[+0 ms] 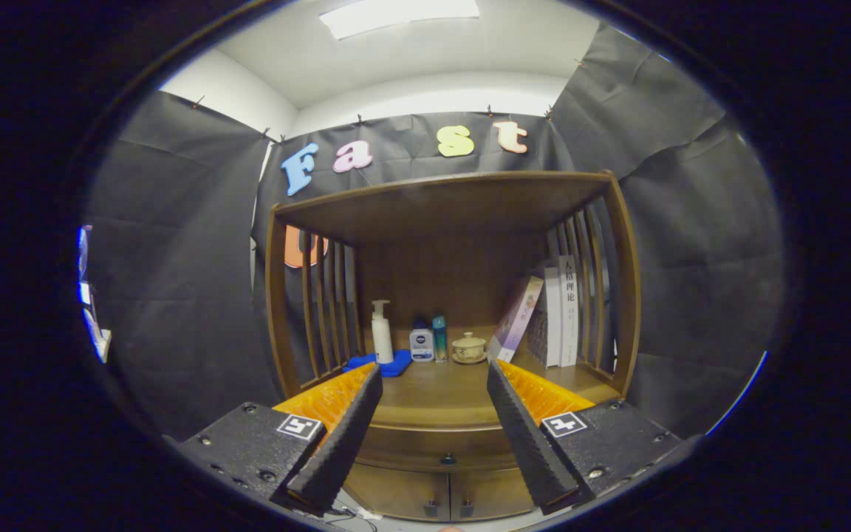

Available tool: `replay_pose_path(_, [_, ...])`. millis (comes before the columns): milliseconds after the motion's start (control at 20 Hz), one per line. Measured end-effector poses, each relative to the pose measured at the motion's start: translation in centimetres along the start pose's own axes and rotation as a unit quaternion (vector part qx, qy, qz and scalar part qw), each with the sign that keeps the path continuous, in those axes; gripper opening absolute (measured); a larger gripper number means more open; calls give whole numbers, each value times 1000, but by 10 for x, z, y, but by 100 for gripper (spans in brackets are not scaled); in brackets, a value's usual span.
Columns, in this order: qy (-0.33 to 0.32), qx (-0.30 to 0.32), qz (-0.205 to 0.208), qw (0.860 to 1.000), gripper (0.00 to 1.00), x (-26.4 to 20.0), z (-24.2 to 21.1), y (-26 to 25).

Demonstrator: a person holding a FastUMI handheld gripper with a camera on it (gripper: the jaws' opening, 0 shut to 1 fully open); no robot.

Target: Pull open the drawer, take out the items inside it, and place them on the countertop above the cabinet.

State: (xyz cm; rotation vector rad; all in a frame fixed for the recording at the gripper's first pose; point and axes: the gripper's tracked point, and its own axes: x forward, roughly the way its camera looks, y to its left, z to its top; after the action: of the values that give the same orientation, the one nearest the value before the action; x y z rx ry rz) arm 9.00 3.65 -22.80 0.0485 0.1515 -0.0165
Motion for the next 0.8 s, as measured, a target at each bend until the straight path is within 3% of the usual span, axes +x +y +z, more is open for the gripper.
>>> replay_pose_path(350, [47, 40, -3, 998, 86, 52, -91, -8])
replay_pose_path(500, [68, 30, -18, 997, 78, 66, -130, -24])
replay_pose_path(800, [114, 6, -21, 993, 72, 93, -193, -25])
